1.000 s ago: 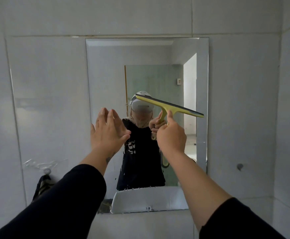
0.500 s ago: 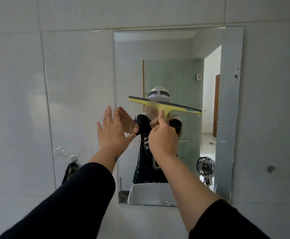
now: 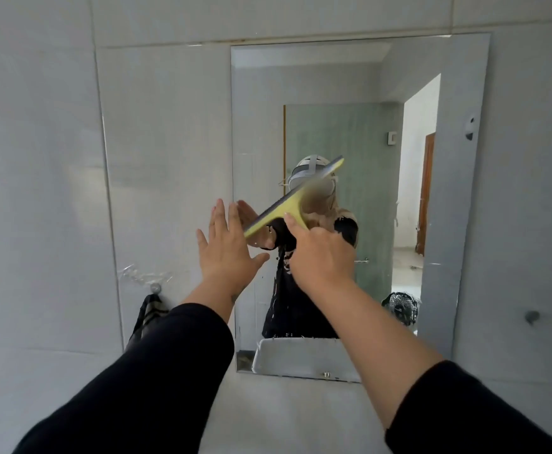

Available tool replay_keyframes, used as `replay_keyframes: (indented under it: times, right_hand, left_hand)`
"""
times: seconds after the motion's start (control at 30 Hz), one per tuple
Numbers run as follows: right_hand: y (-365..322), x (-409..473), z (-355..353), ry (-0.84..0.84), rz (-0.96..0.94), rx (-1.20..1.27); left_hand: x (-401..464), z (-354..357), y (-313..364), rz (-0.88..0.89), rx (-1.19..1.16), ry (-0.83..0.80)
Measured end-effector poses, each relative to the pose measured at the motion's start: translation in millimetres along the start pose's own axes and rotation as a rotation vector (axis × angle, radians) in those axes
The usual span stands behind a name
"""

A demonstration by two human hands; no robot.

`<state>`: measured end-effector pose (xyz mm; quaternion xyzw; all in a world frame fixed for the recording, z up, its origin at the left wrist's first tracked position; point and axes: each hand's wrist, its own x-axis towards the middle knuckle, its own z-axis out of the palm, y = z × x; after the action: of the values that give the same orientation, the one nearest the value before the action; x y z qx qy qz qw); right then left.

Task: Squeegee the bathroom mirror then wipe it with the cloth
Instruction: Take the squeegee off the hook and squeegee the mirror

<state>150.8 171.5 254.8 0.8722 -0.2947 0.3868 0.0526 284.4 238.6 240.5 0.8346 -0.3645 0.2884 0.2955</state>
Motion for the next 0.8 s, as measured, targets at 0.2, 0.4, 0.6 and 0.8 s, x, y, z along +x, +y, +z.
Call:
replay_keyframes:
  times: [0.2, 0.4, 0.6, 0.8]
  right_hand:
    - [38, -8, -19, -0.024, -0.016, -0.171]
    - [66, -13, -24, -0.044, 0.072, -0.139]
    - [95, -28, -32, -0.052, 0.205, -0.070]
    - [118, -39, -30, -0.024, 0.363, 0.054]
  left_hand:
    - [-11, 6, 28, 0.037, -0.043, -0.040]
    - [-18, 20, 48, 0.110, -0.019, -0.081]
    - [-20, 28, 50, 0.106, -0.006, -0.138]
    - [-17, 34, 51, 0.097, 0.037, -0.138]
